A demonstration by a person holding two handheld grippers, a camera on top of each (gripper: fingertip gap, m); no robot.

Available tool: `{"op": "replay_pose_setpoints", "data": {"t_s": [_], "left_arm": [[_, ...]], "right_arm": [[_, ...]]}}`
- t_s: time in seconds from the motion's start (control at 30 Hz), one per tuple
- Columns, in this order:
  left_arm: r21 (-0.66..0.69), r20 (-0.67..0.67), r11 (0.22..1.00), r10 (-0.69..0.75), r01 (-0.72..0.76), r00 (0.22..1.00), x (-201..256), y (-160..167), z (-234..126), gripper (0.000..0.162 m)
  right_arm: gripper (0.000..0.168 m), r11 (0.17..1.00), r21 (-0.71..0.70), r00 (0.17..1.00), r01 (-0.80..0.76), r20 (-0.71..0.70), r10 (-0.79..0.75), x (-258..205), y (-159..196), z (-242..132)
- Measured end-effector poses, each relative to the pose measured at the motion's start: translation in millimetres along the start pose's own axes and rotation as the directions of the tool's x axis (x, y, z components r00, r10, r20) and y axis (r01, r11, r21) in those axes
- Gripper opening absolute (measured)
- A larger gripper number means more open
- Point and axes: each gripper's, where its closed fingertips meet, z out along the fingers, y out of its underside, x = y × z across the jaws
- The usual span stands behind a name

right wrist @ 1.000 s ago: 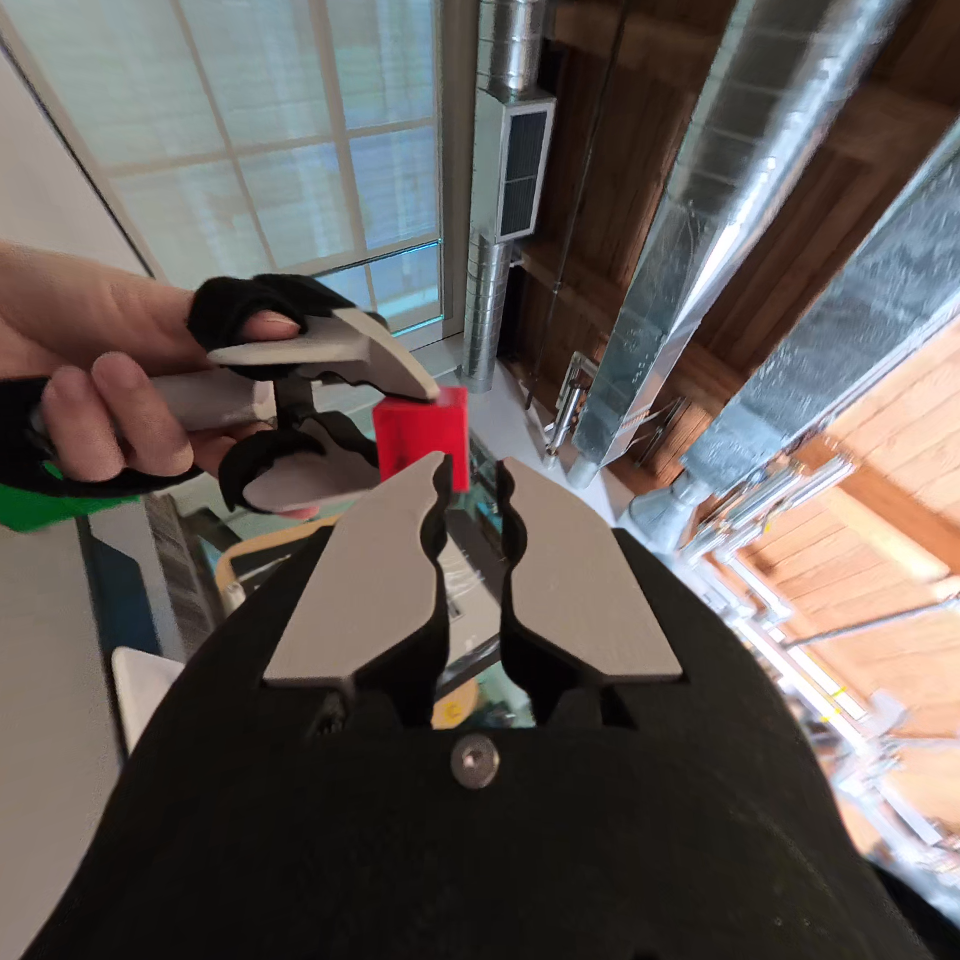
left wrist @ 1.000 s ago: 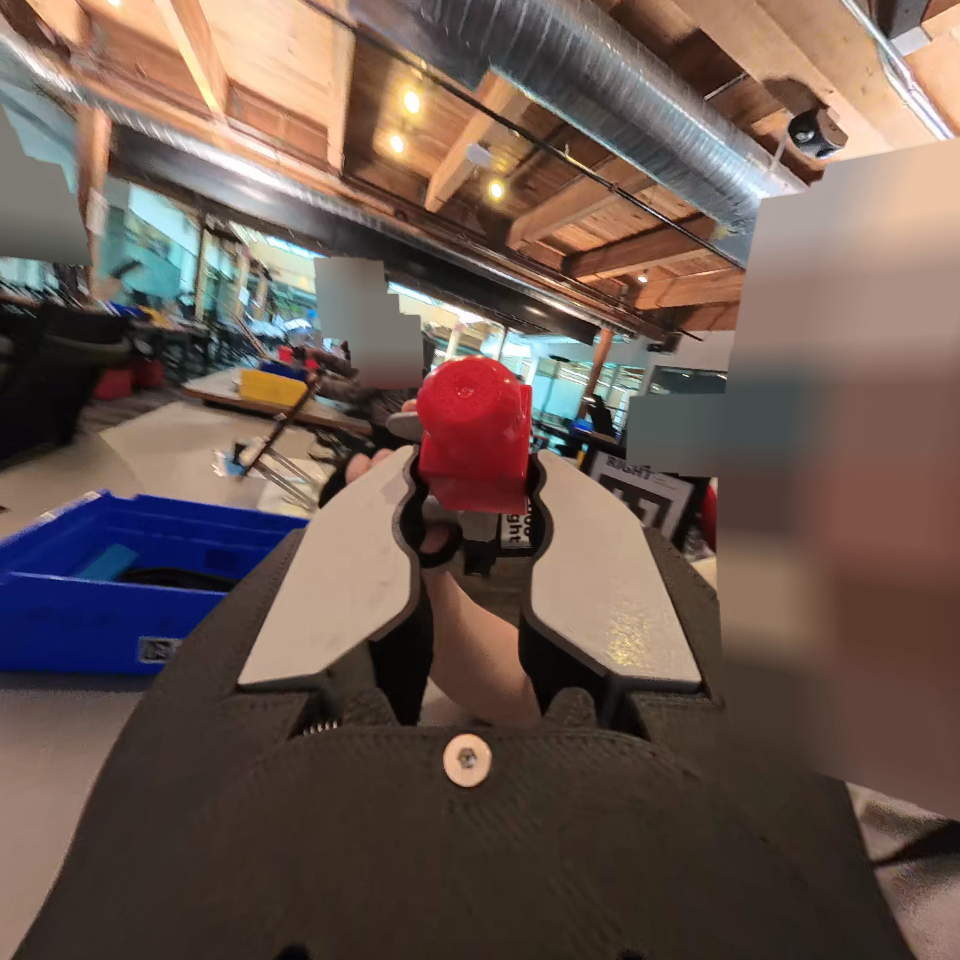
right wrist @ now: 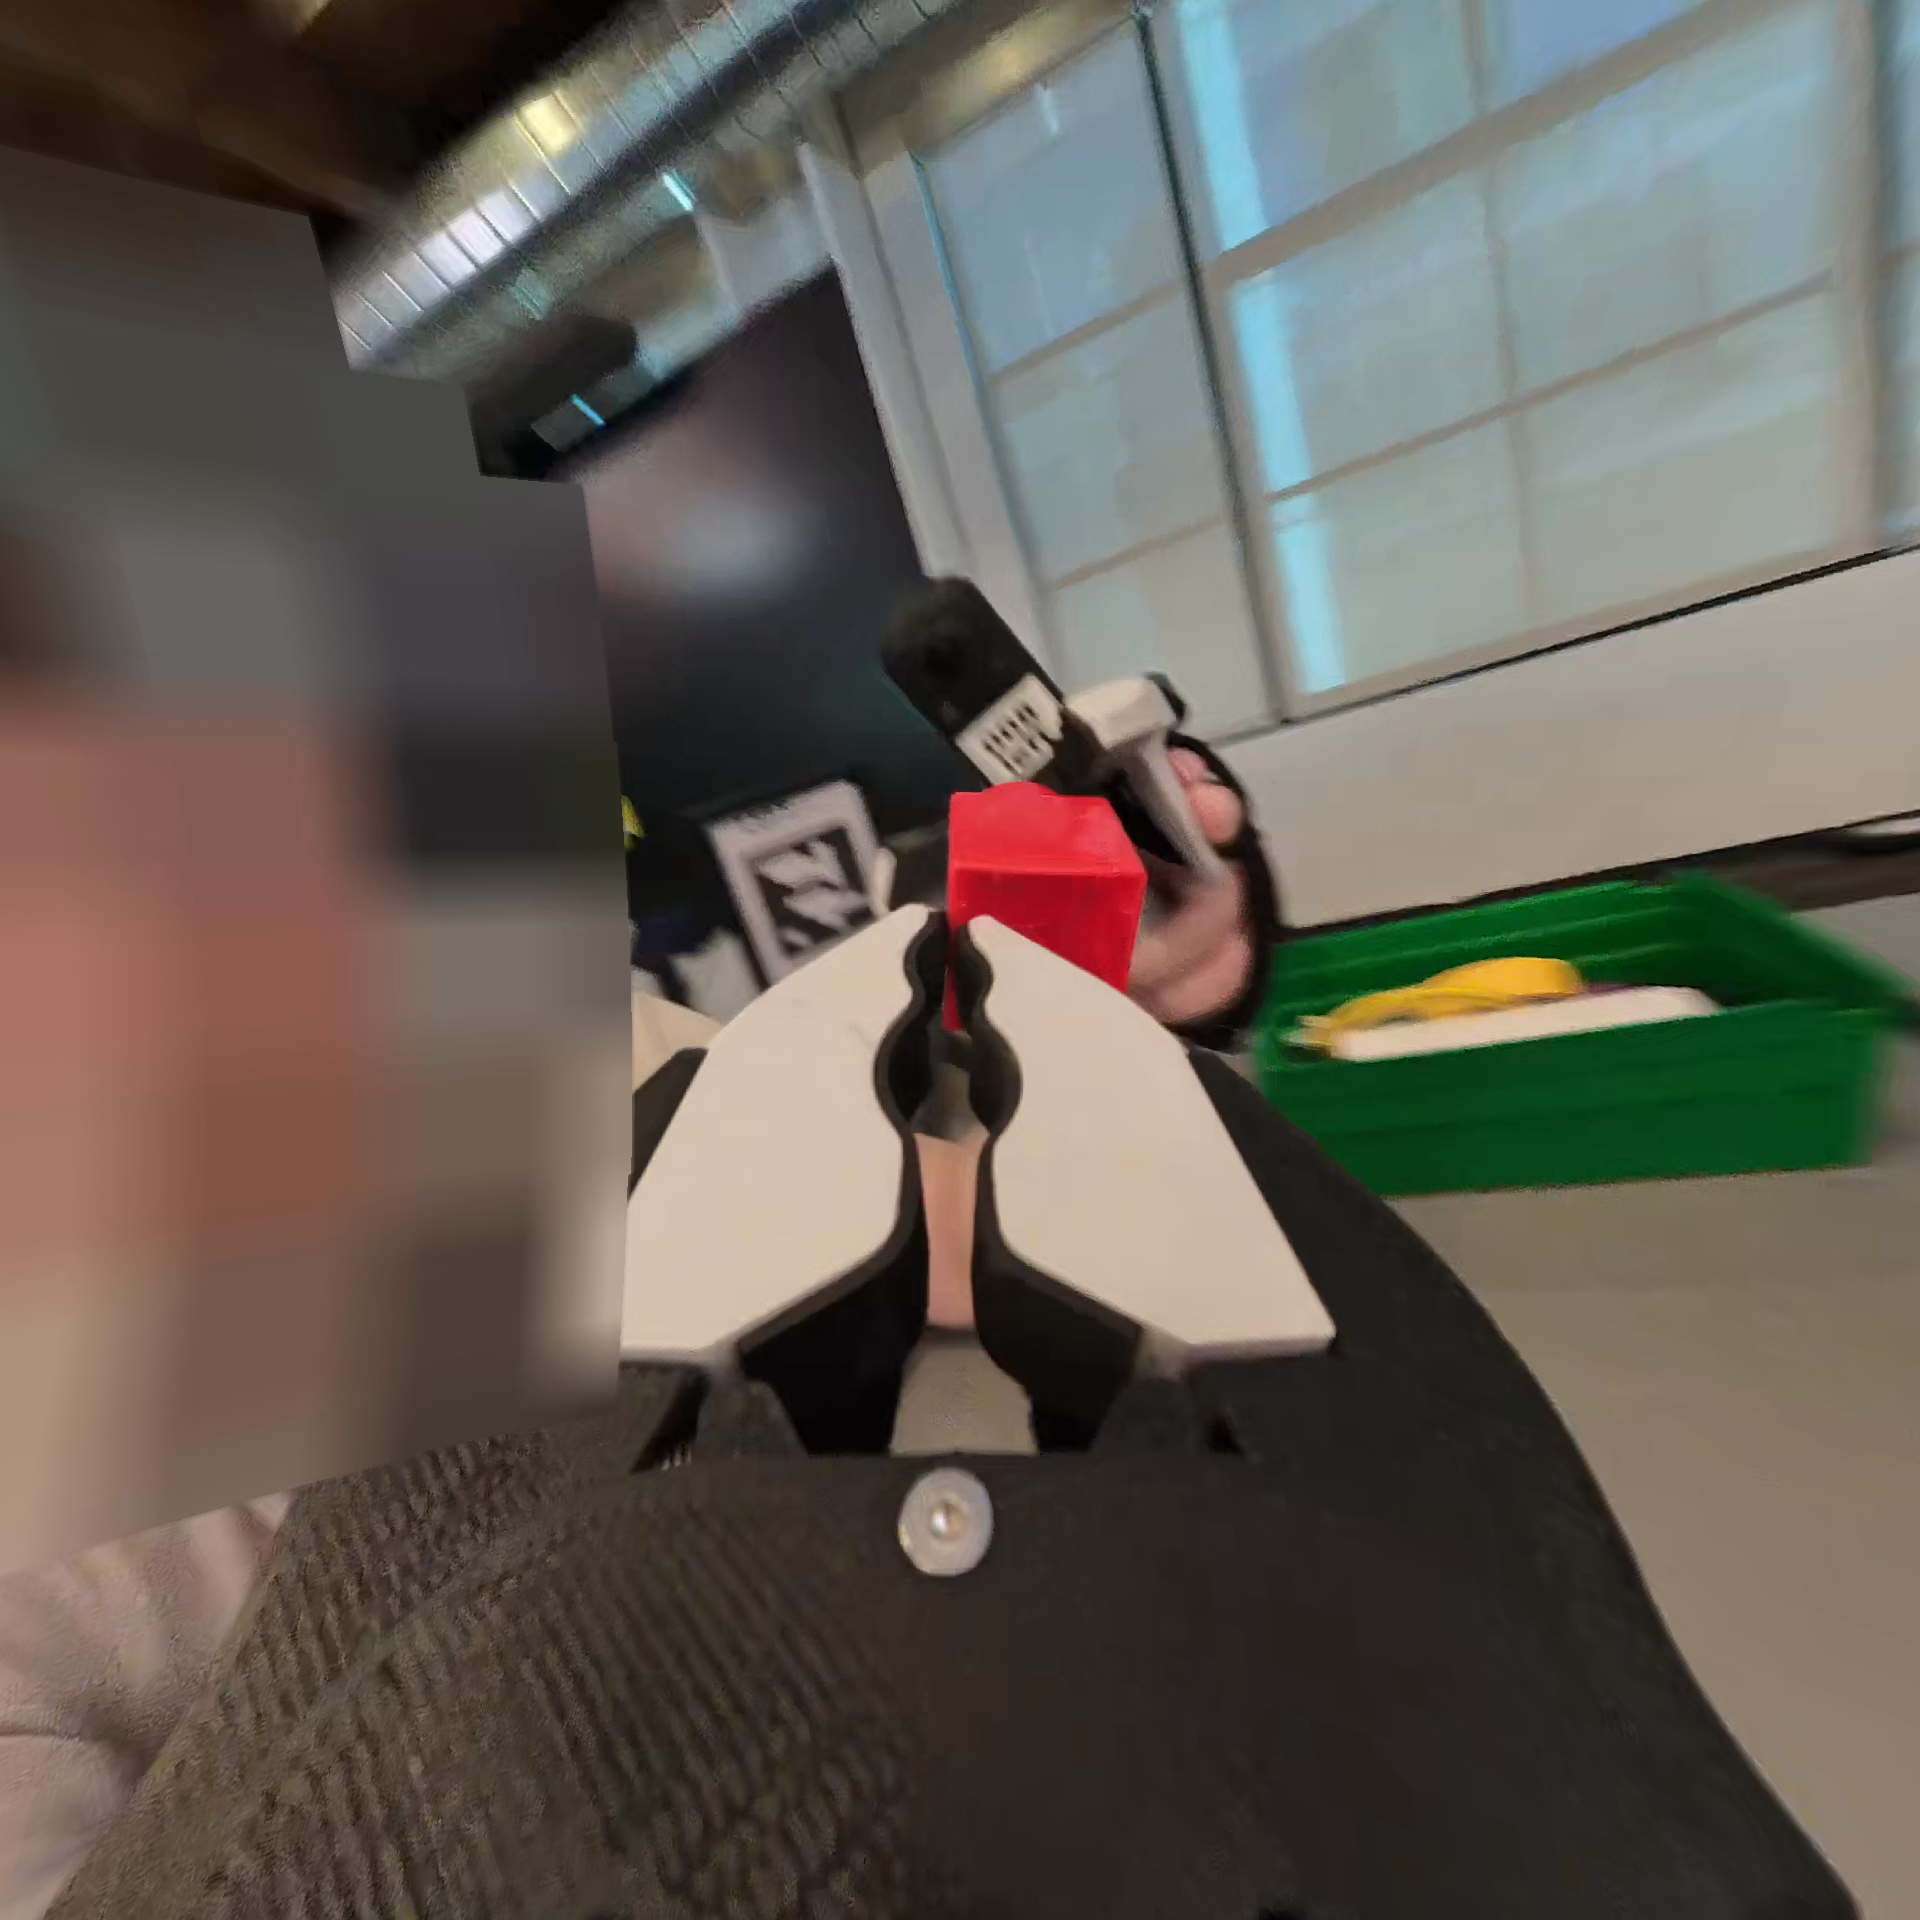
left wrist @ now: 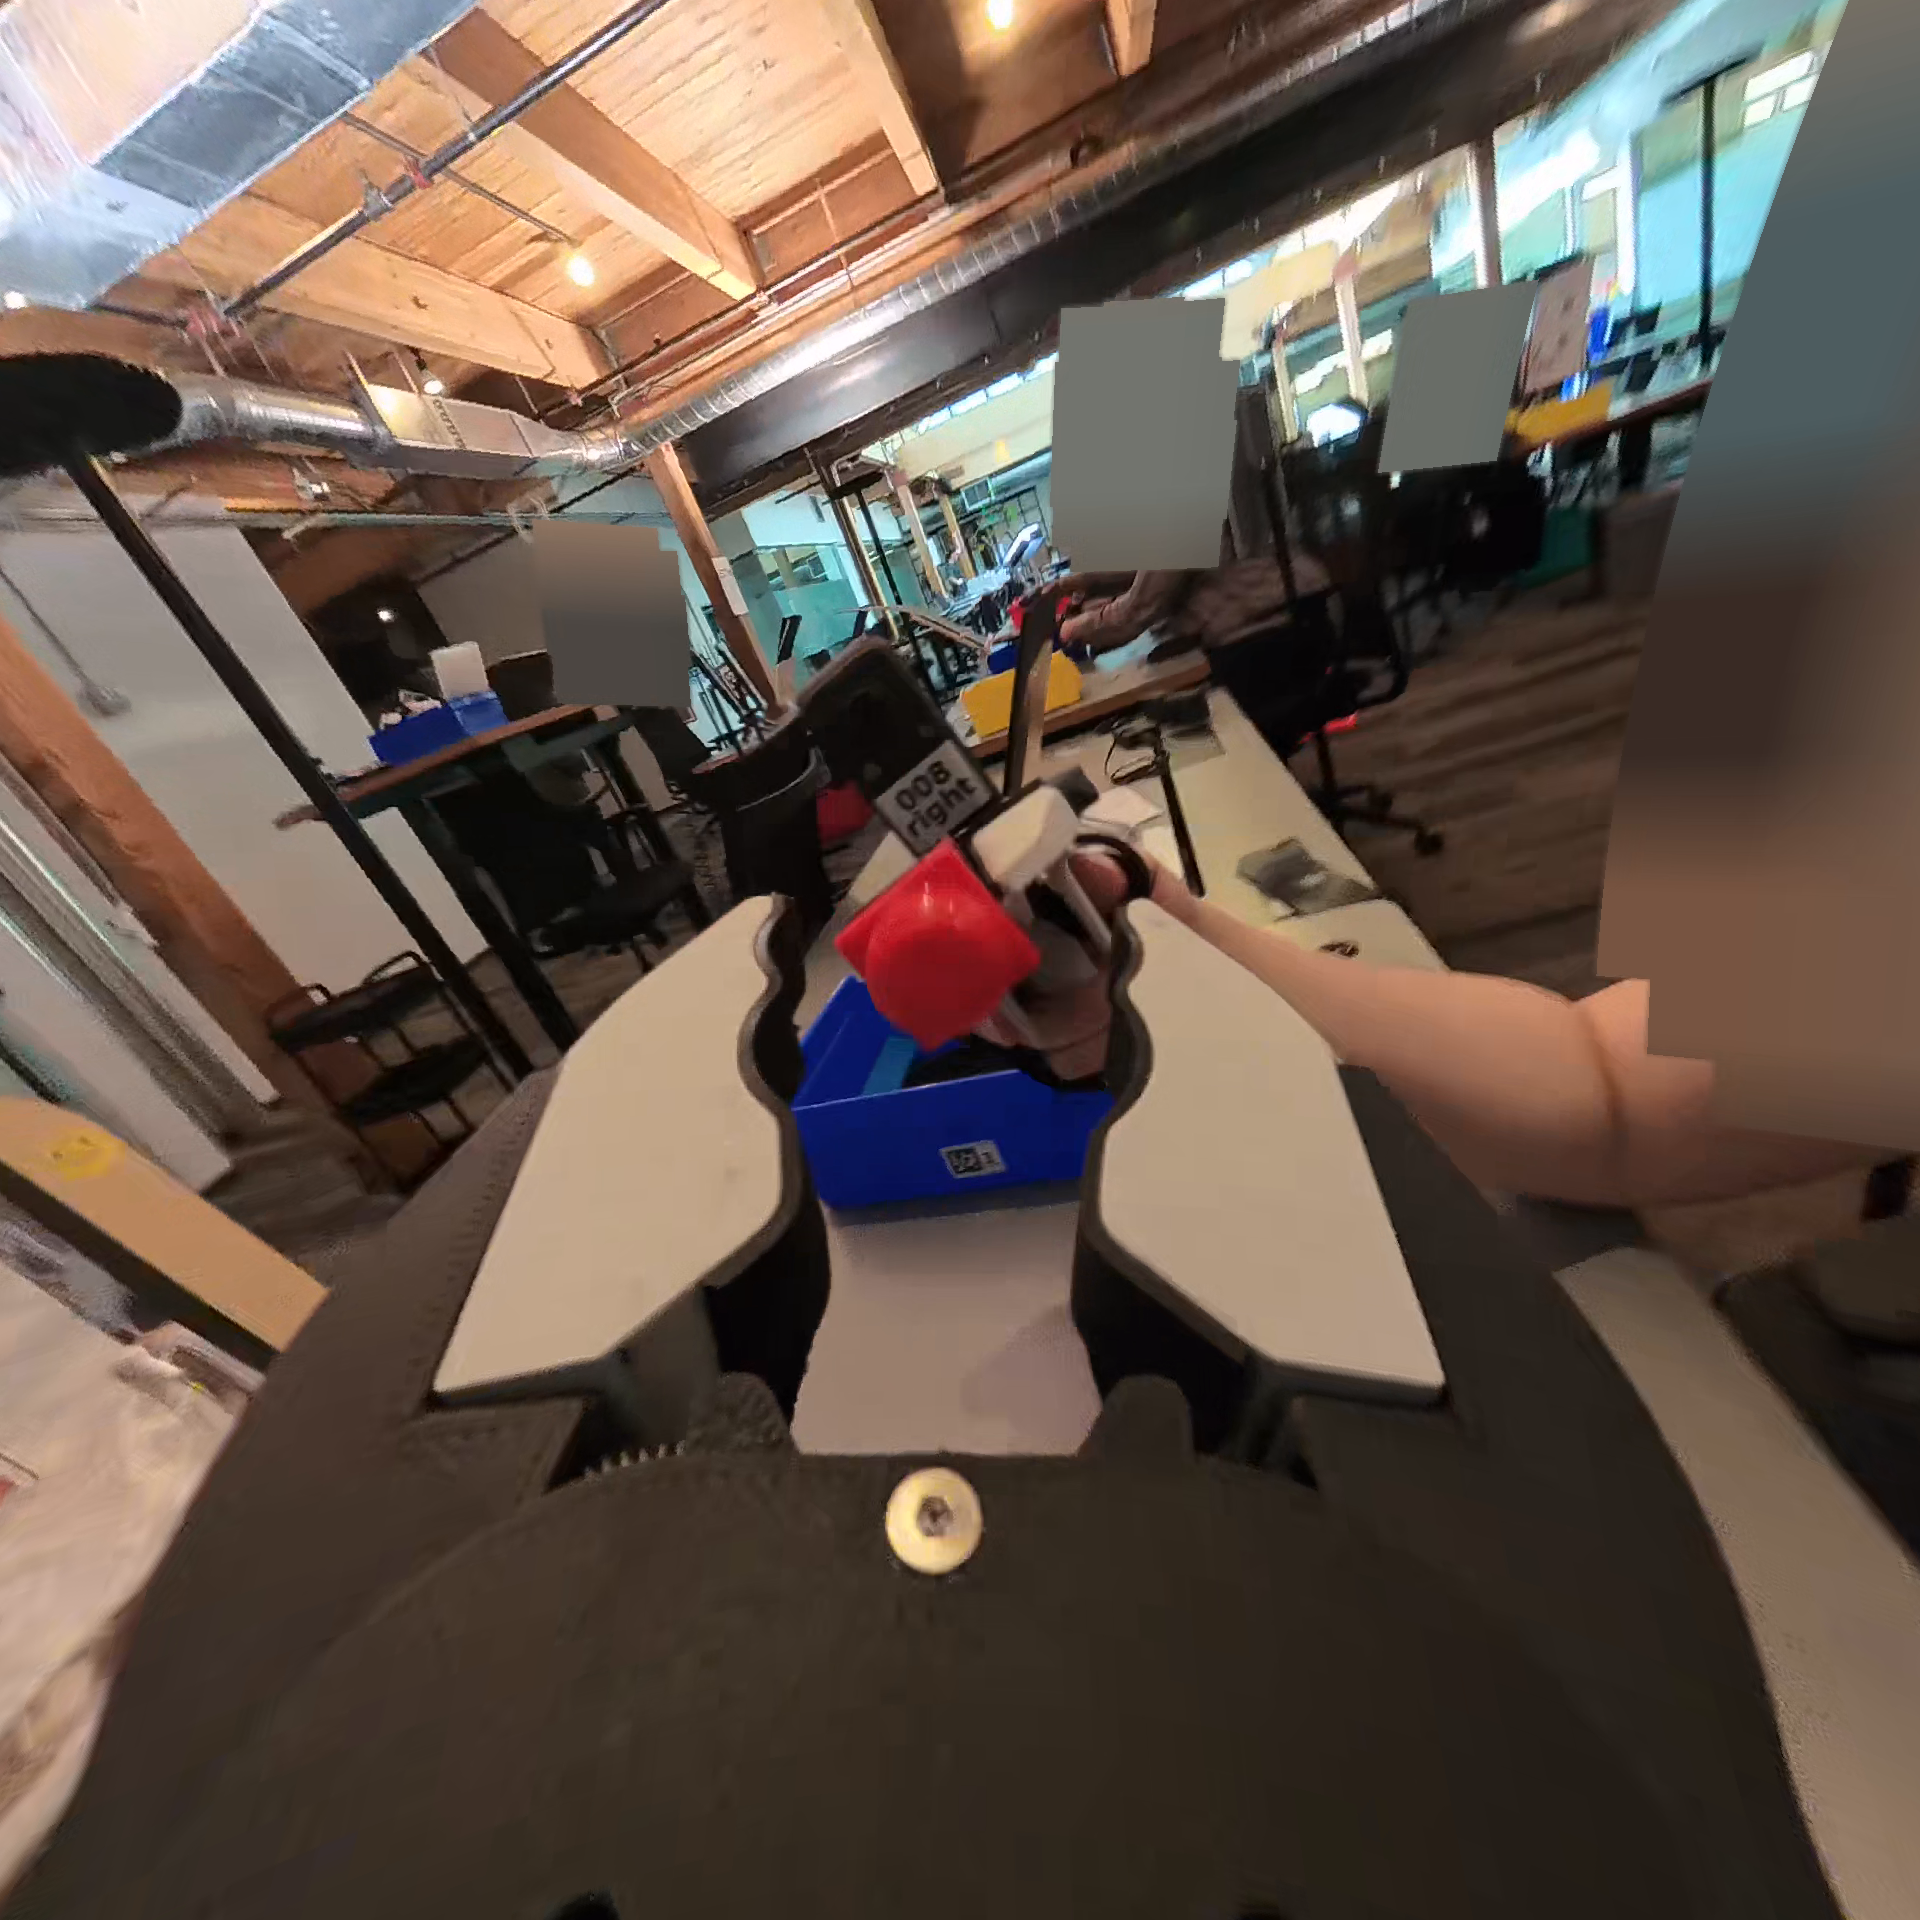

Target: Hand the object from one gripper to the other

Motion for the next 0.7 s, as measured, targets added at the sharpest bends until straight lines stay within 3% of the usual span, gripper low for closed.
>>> {"op": "replay_pose_setpoints", "data": {"t_s": [0.03,0.1,0.2,0.27,0.43,0.57,0.7], "left_arm": [[0.003,0.007,0.999,-0.045,0.045,0.999,-4.5,-2.2,-4.0,0.056],[-0.027,0.003,0.998,-0.060,0.060,0.998,-7.0,0.6,-9.1,0.057],[-0.181,-0.122,0.983,-0.041,0.018,0.992,17.0,24.3,-8.2,0.054],[-0.262,-0.202,0.961,0.033,-0.087,0.979,36.3,43.2,-1.6,0.051],[-0.435,-0.359,0.866,0.084,-0.246,0.930,79.5,89.9,23.7,0.057],[-0.439,-0.375,0.834,0.166,-0.333,0.912,86.8,107.4,40.7,0.048],[-0.515,-0.343,0.809,0.107,-0.282,0.933,81.8,121.0,45.4,0.054]], "right_arm": [[0.001,0.993,-0.074,0.992,0.093,-0.079,-0.099,6.5,6.6,-3.5],[0.002,0.934,-0.311,0.962,0.176,-0.148,-0.231,14.0,33.5,-11.9],[0.001,0.765,-0.634,0.969,0.113,-0.102,-0.227,5.3,86.6,-32.6],[0.002,0.658,-0.745,0.973,0.113,-0.052,-0.226,-3.2,110.7,-45.1],[0.002,0.590,-0.807,0.993,0.025,-0.047,-0.107,-14.1,129.7,-57.2],[0.002,0.547,-0.837,0.996,-0.026,-0.071,-0.061,-13.7,139.2,-67.6],[0.002,0.521,-0.853,0.991,-0.025,-0.089,-0.097,-8.6,141.1,-70.8]]}}
